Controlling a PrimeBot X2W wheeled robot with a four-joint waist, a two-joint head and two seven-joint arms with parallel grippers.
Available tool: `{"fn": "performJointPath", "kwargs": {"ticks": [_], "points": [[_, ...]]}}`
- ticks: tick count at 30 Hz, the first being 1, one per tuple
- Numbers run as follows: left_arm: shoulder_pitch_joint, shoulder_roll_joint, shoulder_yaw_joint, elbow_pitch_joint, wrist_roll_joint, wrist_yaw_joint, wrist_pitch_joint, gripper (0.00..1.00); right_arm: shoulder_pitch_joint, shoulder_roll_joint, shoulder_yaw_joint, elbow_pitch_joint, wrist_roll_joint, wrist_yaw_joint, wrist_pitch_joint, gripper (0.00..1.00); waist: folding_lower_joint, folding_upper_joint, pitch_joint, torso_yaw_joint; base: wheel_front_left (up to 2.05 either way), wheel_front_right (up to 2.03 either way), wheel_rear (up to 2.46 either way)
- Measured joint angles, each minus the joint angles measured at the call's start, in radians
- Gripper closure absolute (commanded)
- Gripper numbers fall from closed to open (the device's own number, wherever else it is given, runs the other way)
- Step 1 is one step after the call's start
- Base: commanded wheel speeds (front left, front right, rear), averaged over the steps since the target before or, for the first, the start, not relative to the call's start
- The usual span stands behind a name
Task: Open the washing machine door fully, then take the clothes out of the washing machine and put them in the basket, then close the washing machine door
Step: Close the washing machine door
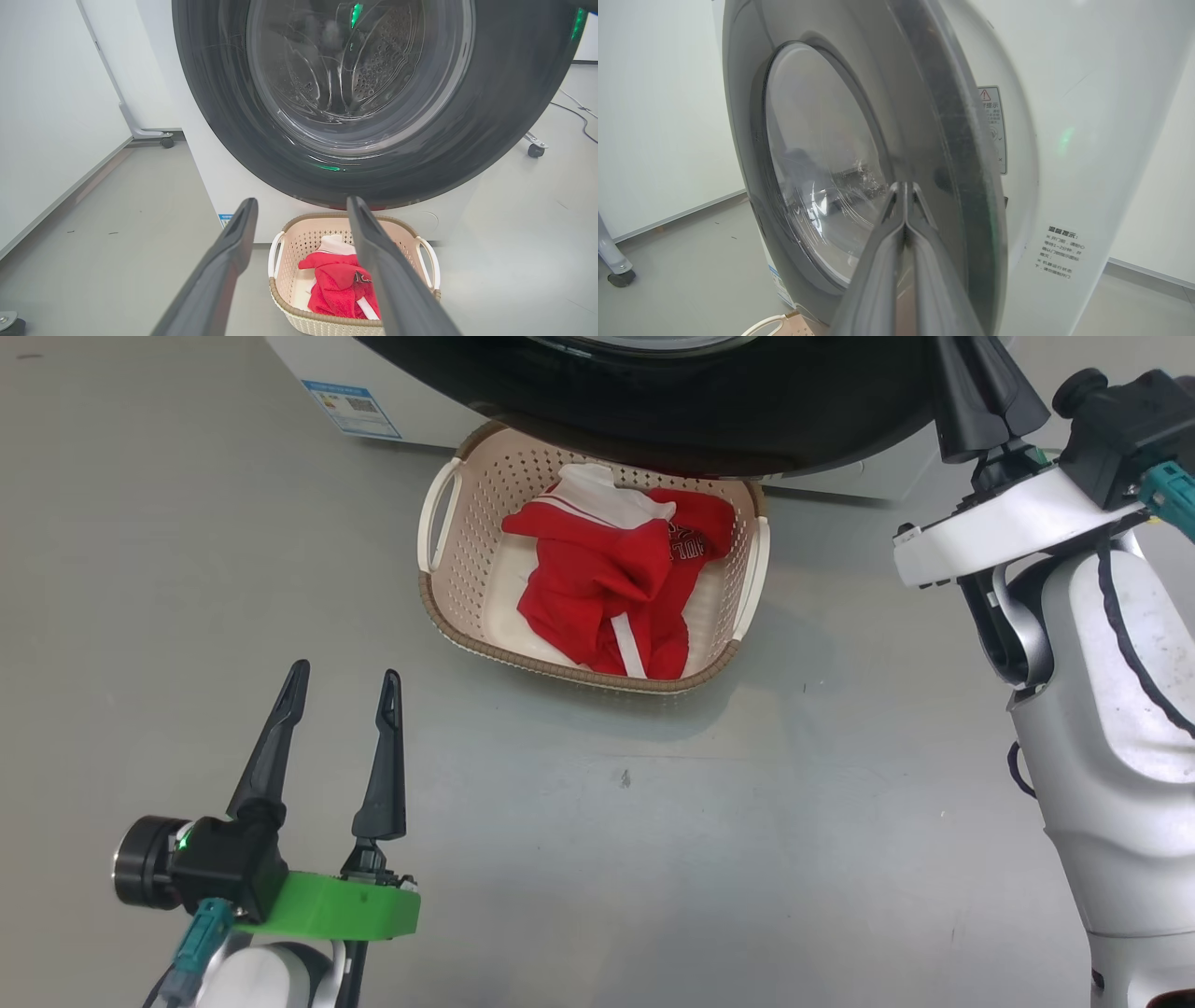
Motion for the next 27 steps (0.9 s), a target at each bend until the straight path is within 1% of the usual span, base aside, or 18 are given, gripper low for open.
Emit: {"fn": "performJointPath", "kwargs": {"ticks": [8,10,13,19,27], "points": [[-0.014,-0.005,0.001,0.023,0.000,0.000,-0.009,0.00,-0.059,-0.002,-0.008,0.056,0.000,0.004,-0.007,1.00,0.0000,0.0000,0.021,0.017,0.00,0.00,0.00],[-0.017,-0.007,0.000,0.023,0.000,-0.006,-0.009,0.00,-0.084,-0.005,-0.012,0.065,0.001,0.005,-0.007,1.00,0.0000,0.0000,0.026,0.018,0.00,0.00,0.00],[-0.028,-0.009,-0.001,0.024,0.000,-0.007,-0.009,0.00,-0.115,-0.011,-0.020,0.079,0.001,0.012,-0.007,1.00,0.0000,0.0000,0.035,0.020,0.00,0.00,0.00],[-0.052,-0.015,-0.012,0.030,0.000,-0.017,-0.018,0.00,-0.181,-0.040,-0.040,0.113,0.002,0.012,-0.007,1.00,0.0000,0.0000,0.053,0.029,0.00,0.00,0.00],[-0.070,-0.025,-0.024,0.049,0.000,-0.026,-0.018,0.00,-0.268,-0.075,-0.042,0.161,-0.002,0.013,-0.006,1.00,0.0000,0.0000,0.074,0.045,0.00,0.00,0.00]]}}
